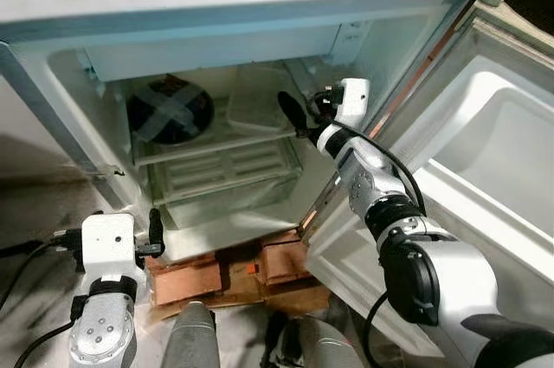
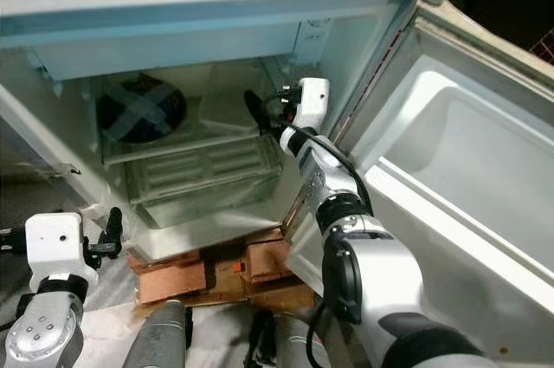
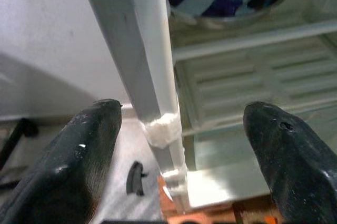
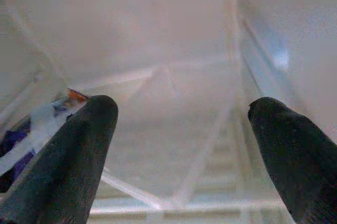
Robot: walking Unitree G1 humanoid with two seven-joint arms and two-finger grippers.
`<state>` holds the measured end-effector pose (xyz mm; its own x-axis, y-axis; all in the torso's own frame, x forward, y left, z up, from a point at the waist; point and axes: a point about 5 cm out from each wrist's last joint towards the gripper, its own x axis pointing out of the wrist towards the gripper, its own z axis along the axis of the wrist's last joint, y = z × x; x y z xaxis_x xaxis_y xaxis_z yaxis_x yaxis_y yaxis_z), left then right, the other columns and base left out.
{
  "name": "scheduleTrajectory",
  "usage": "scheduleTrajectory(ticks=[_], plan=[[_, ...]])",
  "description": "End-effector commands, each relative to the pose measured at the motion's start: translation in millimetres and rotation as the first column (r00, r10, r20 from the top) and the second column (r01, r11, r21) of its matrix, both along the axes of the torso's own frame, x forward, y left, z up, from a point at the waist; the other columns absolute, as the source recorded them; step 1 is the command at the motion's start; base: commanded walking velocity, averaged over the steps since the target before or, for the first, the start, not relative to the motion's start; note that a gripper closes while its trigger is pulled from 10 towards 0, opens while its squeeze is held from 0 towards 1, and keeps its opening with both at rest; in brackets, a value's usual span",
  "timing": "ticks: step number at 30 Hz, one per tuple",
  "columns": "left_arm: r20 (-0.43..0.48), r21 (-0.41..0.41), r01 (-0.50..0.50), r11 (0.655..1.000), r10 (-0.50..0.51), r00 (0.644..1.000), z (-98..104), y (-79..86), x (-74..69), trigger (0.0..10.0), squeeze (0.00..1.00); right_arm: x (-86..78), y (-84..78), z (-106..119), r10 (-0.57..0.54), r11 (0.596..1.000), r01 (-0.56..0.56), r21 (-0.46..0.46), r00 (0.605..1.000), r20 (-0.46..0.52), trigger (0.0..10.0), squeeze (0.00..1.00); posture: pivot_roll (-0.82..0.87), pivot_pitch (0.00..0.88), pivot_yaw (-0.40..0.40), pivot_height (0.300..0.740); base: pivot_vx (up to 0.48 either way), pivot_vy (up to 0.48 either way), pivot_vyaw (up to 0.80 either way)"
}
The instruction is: Restocking fridge
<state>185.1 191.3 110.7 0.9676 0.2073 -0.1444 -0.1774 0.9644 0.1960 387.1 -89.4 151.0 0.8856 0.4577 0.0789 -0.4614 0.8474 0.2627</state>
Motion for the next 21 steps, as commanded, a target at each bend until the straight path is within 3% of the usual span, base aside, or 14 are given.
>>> scheduleTrajectory(ticks=[1, 2, 3, 4, 8, 11, 16, 21], plan=[[-0.015, -0.002, 0.015, 1.0, -0.015, 1.0, -5.7, -0.6, -0.7, 10.0, 0.0, -3.9, -7.9, 3.4, 0.022, 0.997, -0.015, -0.073, 0.995, 0.094, 10.0, 1.0, 0.28, 0.06, -0.122, 0.74, 0.0, 0.0, 0.0], [-0.015, -0.002, 0.018, 1.0, -0.018, 1.0, -6.3, -0.5, -0.1, 10.0, 0.0, -6.0, -7.6, 2.7, 0.036, 0.996, -0.027, -0.089, 0.993, 0.111, 10.0, 1.0, 0.28, 0.06, -0.122, 0.74, 0.0, 0.0, 0.0], [-0.014, -0.002, 0.033, 0.999, -0.033, 0.999, -7.2, -1.2, 2.4, 10.0, 0.0, -13.0, -6.8, -1.6, 0.074, 0.991, -0.056, -0.125, 0.987, 0.141, 10.0, 0.9, 0.27, 0.047, -0.114, 0.74, 0.0, 0.0, 0.0], [-0.013, 0.001, 0.051, 0.999, -0.051, 0.999, -8.1, -2.4, 6.3, 10.0, 0.0, -24.4, -5.7, -9.2, 0.123, 0.983, -0.097, -0.157, 0.979, 0.164, 10.0, 0.0, 0.25, 0.034, -0.106, 0.74, 0.0, 0.0, 0.0], [-0.012, 0.012, 0.075, 0.997, -0.074, 0.997, -8.9, -4.0, 12.3, 10.0, 0.0, -42.9, -5.0, -18.3, 0.177, 0.974, -0.146, -0.172, 0.968, 0.18, 10.0, 0.0, 0.24, 0.023, -0.098, 0.74, 0.0, 0.0, 0.0], [0.0, 0.015, 0.086, 0.996, -0.086, 0.996, -8.1, -4.2, 18.7, 10.0, 0.0, -59.0, -6.2, -26.2, 0.166, 0.981, -0.145, -0.132, 0.972, 0.167, 10.0, 0.0, 0.23, 0.008, -0.084, 0.74, -0.276, 0.0, 0.0], [0.011, 0.018, 0.101, 0.995, -0.102, 0.995, -9.1, -4.3, 25.6, 10.0, 0.0, -85.1, -19.9, -37.7, 0.028, 0.995, -0.014, -0.103, 0.991, 0.134, 10.0, 0.0, 0.21, 0.0, -0.061, 0.74, -0.287, 0.0, 0.0], [0.01, 0.021, 0.136, 0.991, -0.136, 0.991, -10.9, -8.1, 30.9, 10.0, 0.0, -98.4, -33.1, -46.0, -0.069, 0.99, 0.081, -0.116, 0.992, 0.106, 10.0, 0.0, 0.18, 0.0, -0.037, 0.74, -0.321, 0.0, 0.0]])
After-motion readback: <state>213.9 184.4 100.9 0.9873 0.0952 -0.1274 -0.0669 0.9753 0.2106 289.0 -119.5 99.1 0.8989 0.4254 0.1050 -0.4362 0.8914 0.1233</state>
